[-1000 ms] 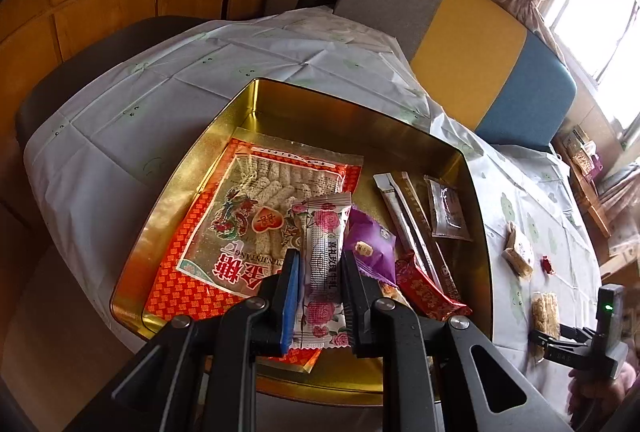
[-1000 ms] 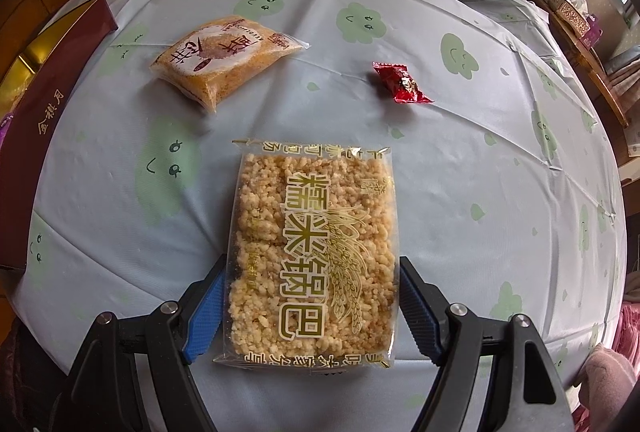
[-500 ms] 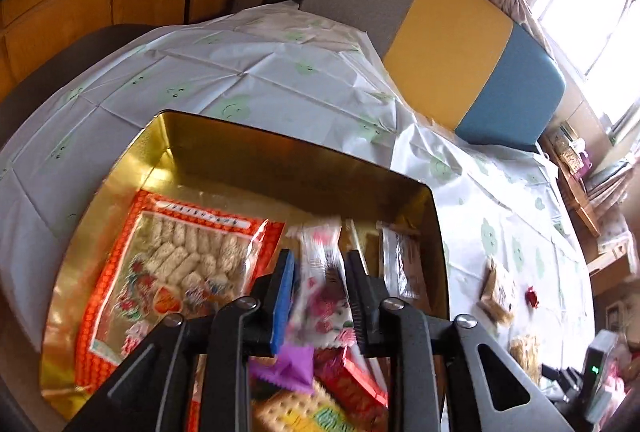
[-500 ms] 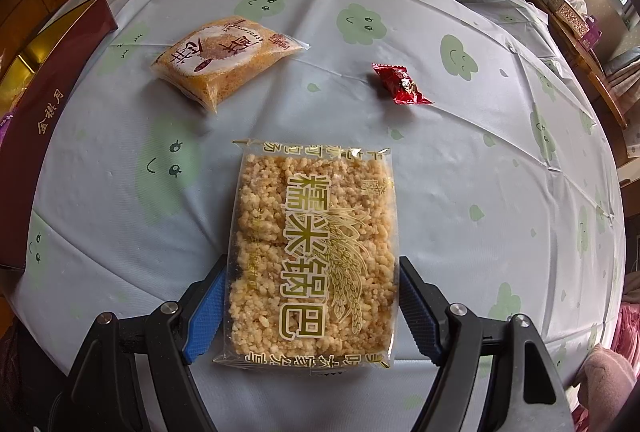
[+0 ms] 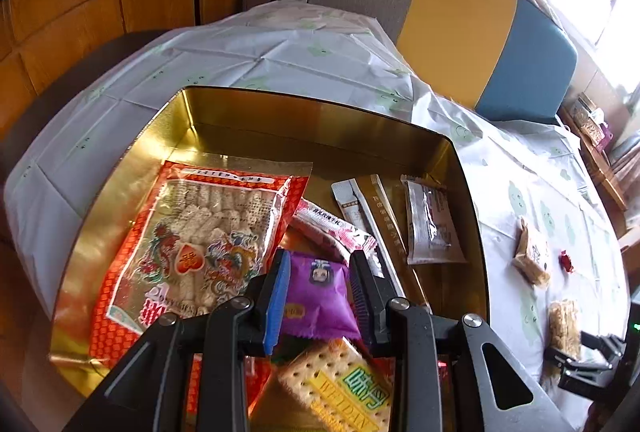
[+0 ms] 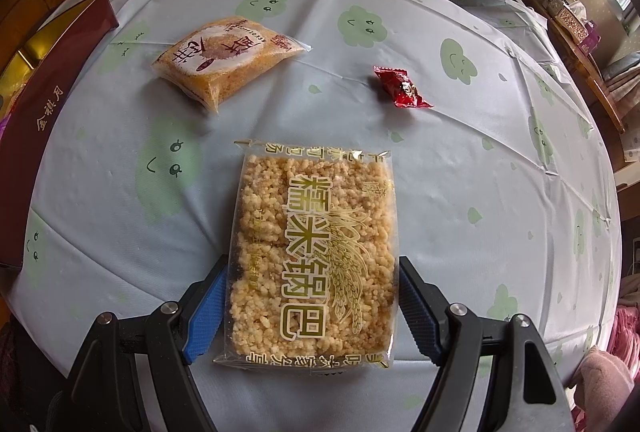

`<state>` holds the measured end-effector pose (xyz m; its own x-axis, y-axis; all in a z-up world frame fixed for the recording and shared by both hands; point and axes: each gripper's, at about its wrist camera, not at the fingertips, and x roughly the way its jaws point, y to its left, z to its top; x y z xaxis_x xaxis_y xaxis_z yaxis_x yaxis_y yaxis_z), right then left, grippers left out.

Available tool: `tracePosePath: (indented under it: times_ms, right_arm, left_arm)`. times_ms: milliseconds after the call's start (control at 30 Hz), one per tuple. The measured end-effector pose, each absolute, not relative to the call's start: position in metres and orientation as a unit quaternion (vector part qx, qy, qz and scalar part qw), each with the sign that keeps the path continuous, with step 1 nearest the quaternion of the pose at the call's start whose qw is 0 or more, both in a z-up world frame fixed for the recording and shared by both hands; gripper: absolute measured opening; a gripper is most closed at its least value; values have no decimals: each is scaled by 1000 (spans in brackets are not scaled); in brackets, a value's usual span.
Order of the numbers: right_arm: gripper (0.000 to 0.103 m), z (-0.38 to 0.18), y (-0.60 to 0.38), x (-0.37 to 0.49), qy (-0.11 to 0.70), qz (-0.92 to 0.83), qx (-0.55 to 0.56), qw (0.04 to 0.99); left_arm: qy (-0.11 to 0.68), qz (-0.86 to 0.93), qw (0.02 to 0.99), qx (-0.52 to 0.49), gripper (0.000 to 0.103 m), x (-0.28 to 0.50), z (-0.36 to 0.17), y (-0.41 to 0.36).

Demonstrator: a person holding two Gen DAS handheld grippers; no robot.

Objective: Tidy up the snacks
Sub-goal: 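Lift the rice-cracker bag off the cloth with the right tool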

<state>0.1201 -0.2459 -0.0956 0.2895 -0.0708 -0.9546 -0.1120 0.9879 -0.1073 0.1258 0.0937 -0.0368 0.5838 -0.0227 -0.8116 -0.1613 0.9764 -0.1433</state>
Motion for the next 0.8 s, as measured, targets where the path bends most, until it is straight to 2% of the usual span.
tracePosePath:
  times_ms: [467,800]
  right_arm:
    - [78,-95,-241,116,589,8,-88,803]
    - [78,-94,-240,115,588,6,-88,804]
  left_arm:
    - [443,44,894,-41,31,84,-27,74]
    - [448,45,892,-40,31,70,-32,76]
